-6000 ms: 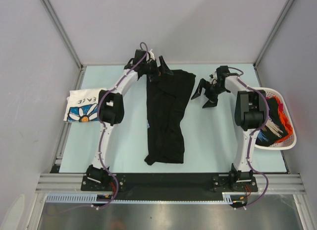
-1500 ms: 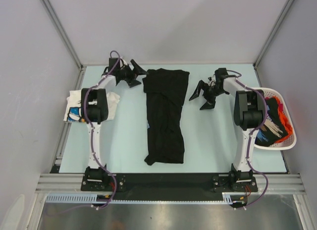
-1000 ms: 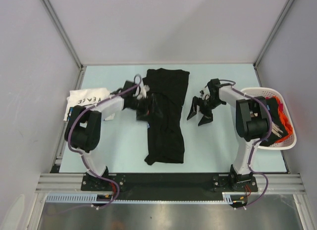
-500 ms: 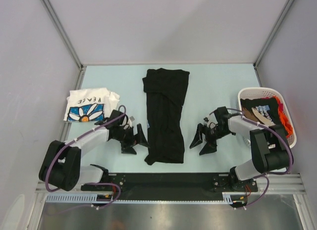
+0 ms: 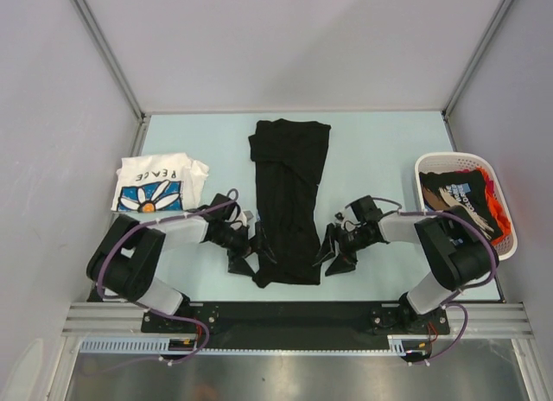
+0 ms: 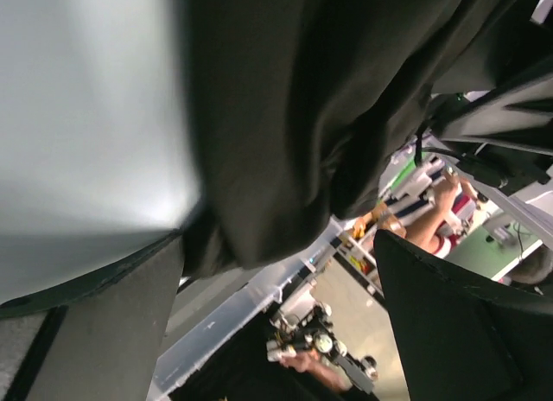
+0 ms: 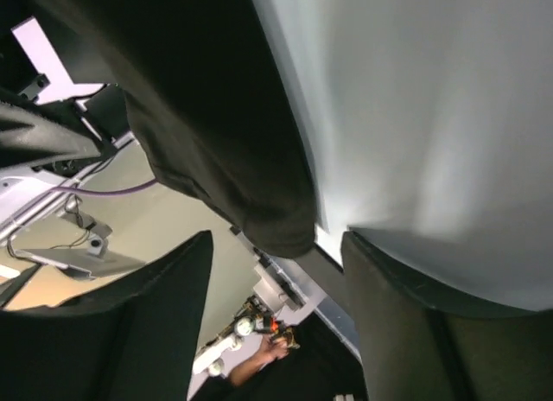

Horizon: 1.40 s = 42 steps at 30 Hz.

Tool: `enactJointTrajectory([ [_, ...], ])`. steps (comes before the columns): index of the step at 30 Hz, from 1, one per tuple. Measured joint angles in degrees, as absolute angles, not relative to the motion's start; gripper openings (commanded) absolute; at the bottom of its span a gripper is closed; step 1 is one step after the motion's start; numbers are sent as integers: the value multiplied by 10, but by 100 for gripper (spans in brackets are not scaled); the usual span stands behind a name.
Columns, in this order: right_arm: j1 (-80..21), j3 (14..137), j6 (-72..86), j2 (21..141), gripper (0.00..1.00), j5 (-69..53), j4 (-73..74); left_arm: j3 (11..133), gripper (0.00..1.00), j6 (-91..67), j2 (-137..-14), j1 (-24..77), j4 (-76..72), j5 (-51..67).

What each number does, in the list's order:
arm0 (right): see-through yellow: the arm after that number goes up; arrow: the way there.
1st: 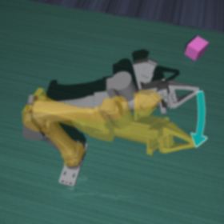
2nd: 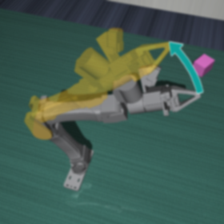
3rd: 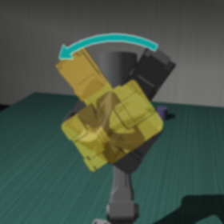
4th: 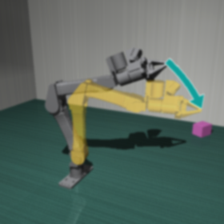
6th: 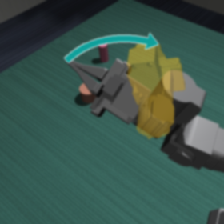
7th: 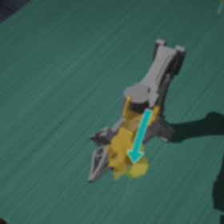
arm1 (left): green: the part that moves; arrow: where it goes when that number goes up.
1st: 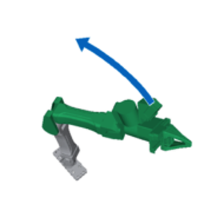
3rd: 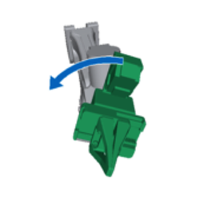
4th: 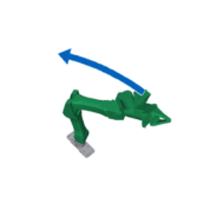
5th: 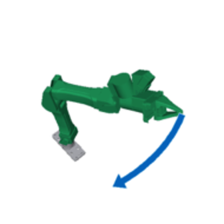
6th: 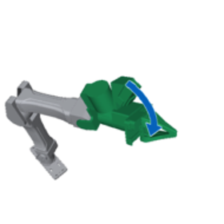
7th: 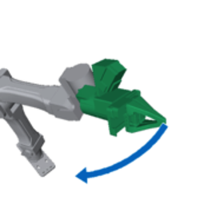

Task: Fold and stack the t-shirts
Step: Fold the tshirt

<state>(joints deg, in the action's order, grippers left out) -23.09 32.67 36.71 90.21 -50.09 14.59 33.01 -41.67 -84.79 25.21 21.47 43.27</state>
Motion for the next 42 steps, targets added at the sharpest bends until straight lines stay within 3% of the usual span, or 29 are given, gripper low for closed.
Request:
enactJointTrajectory([
  [2, -244, 333, 381, 921, 51, -505, 135, 347, 97, -421, -875, 264, 210, 444],
  [3, -250, 341, 384, 932, 35, -504, 137, 357, 89, -422, -890, 270, 208, 451],
  [4, -254, 354, 382, 944, 27, -501, 144, 365, 83, -422, -900, 275, 207, 455],
  [5, -257, 374, 380, 958, 12, -494, 155, 377, 56, -423, -917, 283, 203, 457],
  [6, -258, 394, 370, 970, 5, -485, 172, 383, 36, -424, -928, 289, 201, 458],
  [7, -258, 412, 360, 979, 1, -476, 189, 388, 14, -427, -937, 292, 201, 459],
  [8, -258, 437, 351, 989, 0, -465, 212, 390, 0, -422, -948, 296, 194, 446],
  [14, -255, 545, 305, 1007, 0, -417, 330, 412, 0, -405, -989, 300, 218, 431],
  [22, -247, 570, 255, 1065, 0, -390, 430, 429, 0, -385, -975, 287, 281, 385],
  [33, -246, 555, 210, 1061, 0, -382, 437, 429, 0, -359, -970, 270, 314, 377],
  [34, -246, 549, 208, 1059, 9, -382, 430, 428, 15, -357, -971, 270, 314, 378],
  [35, -246, 544, 207, 1055, 20, -382, 424, 428, 40, -354, -972, 270, 315, 380],
  [36, -246, 540, 206, 1053, 33, -382, 421, 428, 92, -350, -973, 270, 315, 382],
  [37, -247, 535, 206, 1050, 53, -383, 418, 428, 99, -345, -975, 270, 316, 387],
  [39, -246, 530, 207, 1043, 69, -396, 428, 433, 100, -351, -972, 268, 344, 444],
  [42, -251, 520, 216, 1029, 81, -404, 456, 434, 99, -344, -966, 268, 357, 448],
])
